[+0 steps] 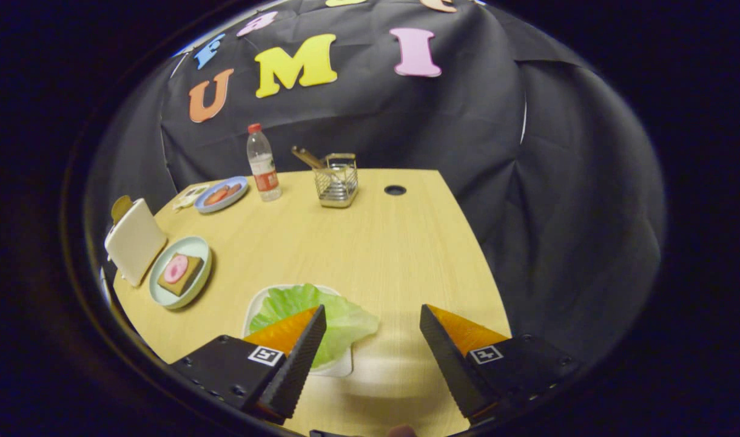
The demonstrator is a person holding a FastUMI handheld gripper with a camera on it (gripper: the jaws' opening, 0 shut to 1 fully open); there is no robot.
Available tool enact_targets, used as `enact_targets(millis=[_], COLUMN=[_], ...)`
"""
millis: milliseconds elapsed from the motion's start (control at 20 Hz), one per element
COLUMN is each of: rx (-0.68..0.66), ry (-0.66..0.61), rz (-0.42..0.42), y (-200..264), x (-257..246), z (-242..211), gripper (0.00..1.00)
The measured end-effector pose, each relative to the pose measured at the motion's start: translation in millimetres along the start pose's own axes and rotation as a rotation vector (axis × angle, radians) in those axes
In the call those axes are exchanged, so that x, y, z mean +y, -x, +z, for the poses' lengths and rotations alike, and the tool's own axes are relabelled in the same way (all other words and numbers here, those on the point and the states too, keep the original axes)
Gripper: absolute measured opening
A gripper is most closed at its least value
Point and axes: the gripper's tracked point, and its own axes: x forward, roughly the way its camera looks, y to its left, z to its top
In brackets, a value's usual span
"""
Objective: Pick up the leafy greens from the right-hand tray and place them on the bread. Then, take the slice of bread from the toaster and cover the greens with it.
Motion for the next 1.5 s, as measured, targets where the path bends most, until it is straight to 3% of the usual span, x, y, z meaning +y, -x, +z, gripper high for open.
enact_targets(millis=[250,350,700,750,800,900,1100,1500], rx=[0.053,0.071,0.093,0.089,0.074,0.081,0.077,0.003], ry=[0.026,0.036,0.089,0.101,0.102,0.1,0.041,-0.063], rz=[0.003,0.006,0.003,-0.03,-0.051,-0.055,-0.01,0.116], y=[-29,-35,-39,-36,-36,-32,-21,32], x=[0,4,18,13,10,11,17,55], z=[-11,-14,-14,-12,-5,-8,-6,39], gripper=[0.92,0.86,0.46,0.46,0.2,0.03,0.0,0.0])
